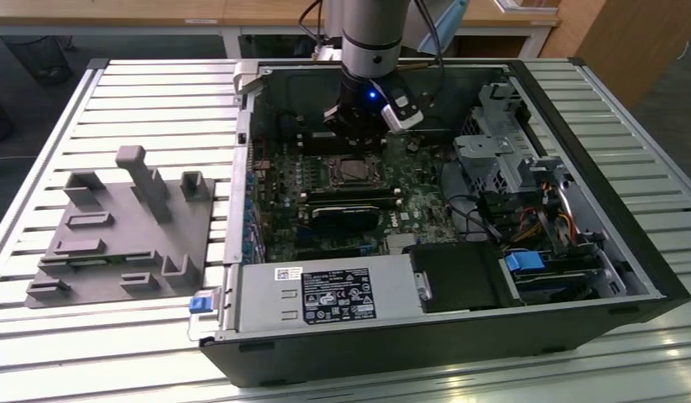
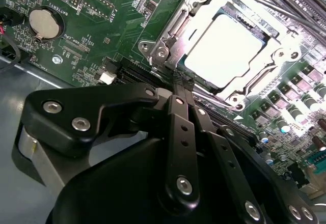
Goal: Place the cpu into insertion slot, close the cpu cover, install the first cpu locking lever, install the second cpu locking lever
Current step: 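Install the first cpu locking lever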
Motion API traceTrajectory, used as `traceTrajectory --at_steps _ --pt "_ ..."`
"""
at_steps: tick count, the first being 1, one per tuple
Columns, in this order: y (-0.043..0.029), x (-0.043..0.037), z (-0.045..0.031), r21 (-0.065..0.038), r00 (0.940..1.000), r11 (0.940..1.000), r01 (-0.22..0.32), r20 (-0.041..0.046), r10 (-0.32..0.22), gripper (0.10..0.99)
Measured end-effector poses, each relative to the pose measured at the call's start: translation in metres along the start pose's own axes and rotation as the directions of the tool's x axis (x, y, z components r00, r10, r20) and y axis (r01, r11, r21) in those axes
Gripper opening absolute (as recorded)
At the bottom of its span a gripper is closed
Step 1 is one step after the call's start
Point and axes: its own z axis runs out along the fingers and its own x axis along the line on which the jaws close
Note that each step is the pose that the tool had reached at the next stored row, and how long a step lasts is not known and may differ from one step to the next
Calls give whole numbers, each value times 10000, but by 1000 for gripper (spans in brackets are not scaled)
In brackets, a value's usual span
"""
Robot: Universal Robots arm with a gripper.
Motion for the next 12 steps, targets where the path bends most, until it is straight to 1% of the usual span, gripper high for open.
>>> traceTrajectory --at_steps 12 --pt "0 -10 -7 2 10000 10000 2 -2 -2 106"
